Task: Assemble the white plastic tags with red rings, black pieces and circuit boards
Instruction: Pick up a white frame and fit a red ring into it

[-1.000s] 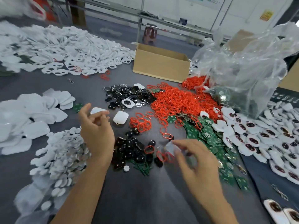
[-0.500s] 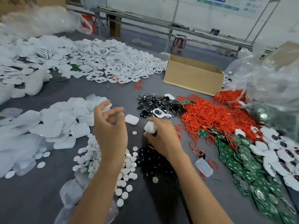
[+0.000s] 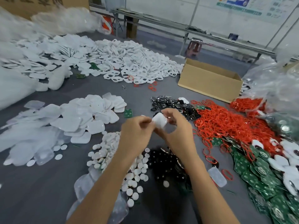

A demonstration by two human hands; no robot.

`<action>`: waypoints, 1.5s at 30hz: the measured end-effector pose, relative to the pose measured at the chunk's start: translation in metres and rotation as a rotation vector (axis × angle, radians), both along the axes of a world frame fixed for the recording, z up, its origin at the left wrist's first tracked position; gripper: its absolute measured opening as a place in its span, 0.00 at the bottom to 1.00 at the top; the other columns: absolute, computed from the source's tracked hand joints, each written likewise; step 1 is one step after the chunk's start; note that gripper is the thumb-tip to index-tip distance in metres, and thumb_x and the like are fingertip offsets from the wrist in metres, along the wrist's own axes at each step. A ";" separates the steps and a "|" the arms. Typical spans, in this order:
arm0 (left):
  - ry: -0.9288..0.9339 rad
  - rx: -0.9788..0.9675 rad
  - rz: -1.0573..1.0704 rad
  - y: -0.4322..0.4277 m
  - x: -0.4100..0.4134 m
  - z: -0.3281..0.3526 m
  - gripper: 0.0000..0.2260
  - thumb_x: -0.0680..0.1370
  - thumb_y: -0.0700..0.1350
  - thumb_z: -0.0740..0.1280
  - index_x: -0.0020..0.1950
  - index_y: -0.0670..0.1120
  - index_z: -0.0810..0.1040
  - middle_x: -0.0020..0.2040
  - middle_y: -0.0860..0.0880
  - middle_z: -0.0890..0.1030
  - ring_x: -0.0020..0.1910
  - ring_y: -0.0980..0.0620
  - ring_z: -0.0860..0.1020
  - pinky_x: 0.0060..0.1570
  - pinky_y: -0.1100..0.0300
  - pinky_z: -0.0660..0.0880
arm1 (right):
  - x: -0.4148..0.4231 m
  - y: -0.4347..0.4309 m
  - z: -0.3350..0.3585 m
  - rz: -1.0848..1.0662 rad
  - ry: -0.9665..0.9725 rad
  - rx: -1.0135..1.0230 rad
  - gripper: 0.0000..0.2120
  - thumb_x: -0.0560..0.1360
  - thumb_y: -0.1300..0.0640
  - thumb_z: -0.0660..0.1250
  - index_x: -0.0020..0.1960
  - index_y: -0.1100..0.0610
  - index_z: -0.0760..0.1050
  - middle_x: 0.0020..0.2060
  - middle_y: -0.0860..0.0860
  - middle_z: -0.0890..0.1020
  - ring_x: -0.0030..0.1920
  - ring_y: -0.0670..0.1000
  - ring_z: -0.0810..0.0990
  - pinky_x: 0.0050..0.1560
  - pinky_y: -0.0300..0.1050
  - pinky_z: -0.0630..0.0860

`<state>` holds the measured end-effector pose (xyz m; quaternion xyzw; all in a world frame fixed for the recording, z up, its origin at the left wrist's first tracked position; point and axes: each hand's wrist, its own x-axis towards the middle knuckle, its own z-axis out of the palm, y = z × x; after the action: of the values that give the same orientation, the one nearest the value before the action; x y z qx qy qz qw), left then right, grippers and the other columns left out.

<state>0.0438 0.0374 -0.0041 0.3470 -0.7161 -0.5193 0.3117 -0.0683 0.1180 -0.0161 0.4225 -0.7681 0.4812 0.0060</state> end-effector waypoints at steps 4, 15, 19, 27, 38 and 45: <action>0.213 0.307 -0.088 0.007 -0.015 -0.007 0.07 0.79 0.38 0.68 0.51 0.43 0.85 0.42 0.46 0.86 0.43 0.50 0.85 0.55 0.51 0.80 | -0.004 0.006 0.010 -0.023 0.115 -0.019 0.21 0.67 0.63 0.76 0.59 0.51 0.81 0.50 0.48 0.79 0.48 0.47 0.79 0.51 0.36 0.74; 0.250 0.050 -0.142 0.016 -0.017 -0.029 0.14 0.77 0.34 0.69 0.57 0.49 0.84 0.43 0.56 0.86 0.43 0.59 0.84 0.48 0.66 0.79 | -0.010 0.020 0.030 0.148 -0.101 0.082 0.14 0.73 0.66 0.71 0.57 0.57 0.81 0.45 0.48 0.85 0.48 0.41 0.83 0.49 0.36 0.80; 0.224 -0.048 -0.111 0.019 -0.018 -0.028 0.16 0.74 0.32 0.70 0.58 0.48 0.84 0.45 0.56 0.86 0.45 0.64 0.83 0.51 0.66 0.78 | -0.006 0.020 0.030 0.166 -0.184 0.050 0.14 0.73 0.67 0.70 0.58 0.59 0.81 0.46 0.47 0.84 0.44 0.33 0.81 0.47 0.28 0.76; 0.193 -0.162 -0.085 0.021 -0.016 -0.029 0.12 0.71 0.34 0.72 0.52 0.47 0.85 0.40 0.55 0.86 0.41 0.61 0.83 0.48 0.56 0.81 | -0.008 0.019 0.028 0.136 -0.178 0.109 0.19 0.69 0.72 0.68 0.58 0.60 0.81 0.47 0.48 0.82 0.46 0.42 0.81 0.47 0.28 0.75; 0.195 -0.213 -0.148 0.018 -0.018 -0.037 0.13 0.73 0.34 0.71 0.55 0.45 0.85 0.42 0.57 0.85 0.41 0.67 0.82 0.46 0.73 0.76 | -0.011 0.023 0.025 0.120 -0.131 0.167 0.19 0.68 0.72 0.70 0.57 0.60 0.81 0.46 0.50 0.83 0.46 0.46 0.83 0.47 0.28 0.76; 0.237 -0.207 -0.212 0.021 -0.019 -0.039 0.12 0.74 0.37 0.72 0.55 0.49 0.85 0.37 0.68 0.81 0.42 0.66 0.83 0.48 0.70 0.78 | -0.014 0.025 0.026 0.082 0.034 0.203 0.14 0.71 0.70 0.65 0.52 0.60 0.83 0.42 0.54 0.86 0.44 0.53 0.84 0.50 0.47 0.80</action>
<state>0.0253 0.0585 -0.0429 0.1721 -0.7565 -0.5099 0.3716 -0.0827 0.1429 0.0096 0.4603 -0.7947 0.3933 -0.0436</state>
